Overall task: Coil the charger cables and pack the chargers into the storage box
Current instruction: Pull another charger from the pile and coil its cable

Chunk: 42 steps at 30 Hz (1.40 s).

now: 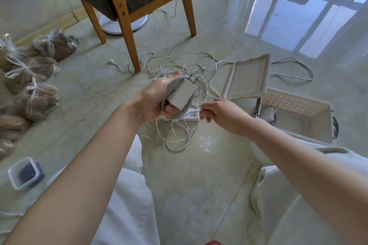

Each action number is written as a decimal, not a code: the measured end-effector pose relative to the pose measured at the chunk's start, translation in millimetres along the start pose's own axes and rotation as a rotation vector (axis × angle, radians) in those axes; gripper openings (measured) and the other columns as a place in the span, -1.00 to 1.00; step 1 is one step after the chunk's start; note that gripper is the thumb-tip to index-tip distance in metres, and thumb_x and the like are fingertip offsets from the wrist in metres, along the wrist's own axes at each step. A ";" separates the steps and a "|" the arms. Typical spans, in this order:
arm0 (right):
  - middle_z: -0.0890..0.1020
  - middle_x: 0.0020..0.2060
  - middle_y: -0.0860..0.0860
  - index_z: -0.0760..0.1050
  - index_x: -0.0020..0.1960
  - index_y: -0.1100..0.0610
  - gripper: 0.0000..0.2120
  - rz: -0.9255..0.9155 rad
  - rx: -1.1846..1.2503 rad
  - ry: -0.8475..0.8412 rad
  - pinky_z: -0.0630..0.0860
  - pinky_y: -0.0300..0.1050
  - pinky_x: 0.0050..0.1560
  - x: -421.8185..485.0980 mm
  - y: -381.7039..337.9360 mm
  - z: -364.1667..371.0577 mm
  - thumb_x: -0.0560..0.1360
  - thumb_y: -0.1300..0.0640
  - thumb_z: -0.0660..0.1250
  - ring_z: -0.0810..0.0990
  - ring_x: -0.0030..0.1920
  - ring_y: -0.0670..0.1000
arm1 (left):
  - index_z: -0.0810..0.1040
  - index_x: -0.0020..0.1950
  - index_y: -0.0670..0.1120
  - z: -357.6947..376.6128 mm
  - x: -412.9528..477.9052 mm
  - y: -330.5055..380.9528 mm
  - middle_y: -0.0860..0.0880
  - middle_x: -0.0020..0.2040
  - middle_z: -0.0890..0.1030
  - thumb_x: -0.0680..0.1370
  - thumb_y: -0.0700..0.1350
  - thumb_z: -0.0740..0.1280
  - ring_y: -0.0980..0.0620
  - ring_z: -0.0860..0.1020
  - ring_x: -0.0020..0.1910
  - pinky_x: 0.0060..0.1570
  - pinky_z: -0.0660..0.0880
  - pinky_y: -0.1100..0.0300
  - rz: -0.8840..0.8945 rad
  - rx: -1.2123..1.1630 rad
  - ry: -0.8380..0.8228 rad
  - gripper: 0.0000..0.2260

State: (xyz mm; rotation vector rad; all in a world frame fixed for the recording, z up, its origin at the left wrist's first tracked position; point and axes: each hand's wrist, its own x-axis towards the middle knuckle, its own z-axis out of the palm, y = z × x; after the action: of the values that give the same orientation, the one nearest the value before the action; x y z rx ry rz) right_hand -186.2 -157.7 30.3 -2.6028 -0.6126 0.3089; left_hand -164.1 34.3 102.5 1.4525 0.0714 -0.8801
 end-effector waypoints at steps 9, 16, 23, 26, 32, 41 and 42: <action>0.60 0.12 -0.03 0.50 0.13 0.07 -0.74 -0.037 -0.441 0.090 -0.05 -0.11 0.48 8.0 -3.8 -0.2 0.60 0.04 0.09 0.47 0.23 0.03 | 0.49 -0.19 -0.19 5.5 -7.9 -0.5 -0.20 -0.32 0.36 0.51 0.25 0.07 0.05 0.23 -0.62 -0.60 0.07 0.34 -0.123 0.312 -0.171 -0.49; 0.56 0.13 0.01 0.43 0.24 0.10 -0.73 -0.049 -0.347 0.084 0.13 -0.19 0.36 11.5 -3.5 3.8 0.59 0.21 0.09 0.50 0.19 0.04 | 0.43 -0.18 -0.13 4.5 -0.5 -10.6 -0.12 -0.50 0.43 0.59 0.18 0.11 0.03 0.34 -0.64 -0.62 0.25 0.34 -0.189 0.647 0.000 -0.60; 0.62 -0.05 0.05 0.51 0.01 0.08 -0.69 0.125 -0.288 0.101 0.34 -0.08 -0.18 15.9 -19.7 2.1 0.63 0.03 0.01 0.58 -0.08 0.16 | 0.21 0.37 -0.27 -8.5 22.2 -32.9 -0.26 0.22 0.47 0.62 0.01 0.18 -0.23 0.51 0.11 -0.04 0.42 0.06 -0.050 1.112 0.480 -0.54; 0.61 -0.10 0.05 0.48 -0.01 0.06 -0.75 0.112 -0.205 0.140 0.35 -0.07 -0.23 12.5 -32.8 -0.1 0.62 0.06 0.04 0.57 -0.08 0.18 | 0.20 0.34 -0.27 -10.0 24.4 -33.4 -0.27 0.26 0.42 0.62 0.00 0.16 -0.25 0.45 0.20 0.01 0.36 0.02 0.064 1.164 0.591 -0.57; 0.61 0.01 0.07 0.37 0.26 0.08 -0.73 0.081 -0.021 0.145 0.50 0.02 -0.07 -7.7 -58.1 15.1 0.61 0.15 0.02 0.58 -0.05 0.20 | 0.23 0.26 -0.25 -3.5 28.1 -33.2 -0.29 0.30 0.38 0.62 0.00 0.17 -0.25 0.38 0.26 0.09 0.30 0.05 0.126 0.905 0.734 -0.63; 0.59 -0.34 0.08 0.45 -0.04 0.17 -0.66 -0.007 -0.119 0.344 0.36 -0.10 -0.18 -19.1 -68.0 11.2 0.62 0.05 -0.04 0.53 -0.29 0.19 | 0.23 0.09 -0.14 3.3 33.7 -27.2 -0.20 0.07 0.49 0.64 0.00 0.11 -0.05 0.54 -0.34 -0.39 0.58 0.13 0.324 0.208 0.786 -0.79; 0.58 -0.33 0.09 0.44 -0.01 0.18 -0.71 0.004 -0.075 0.317 0.31 -0.09 -0.26 -20.1 -68.5 9.8 0.62 0.07 0.00 0.51 -0.30 0.21 | 0.24 0.11 -0.15 5.6 33.7 -25.6 -0.21 0.02 0.51 0.65 0.00 0.09 -0.02 0.53 -0.38 -0.39 0.56 0.12 0.306 0.088 0.749 -0.78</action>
State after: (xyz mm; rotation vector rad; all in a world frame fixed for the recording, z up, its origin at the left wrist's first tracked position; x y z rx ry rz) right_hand -232.0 -108.5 56.2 -2.6457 -0.5139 -0.1281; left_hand -157.4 16.8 64.2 1.7537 0.3606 -0.0610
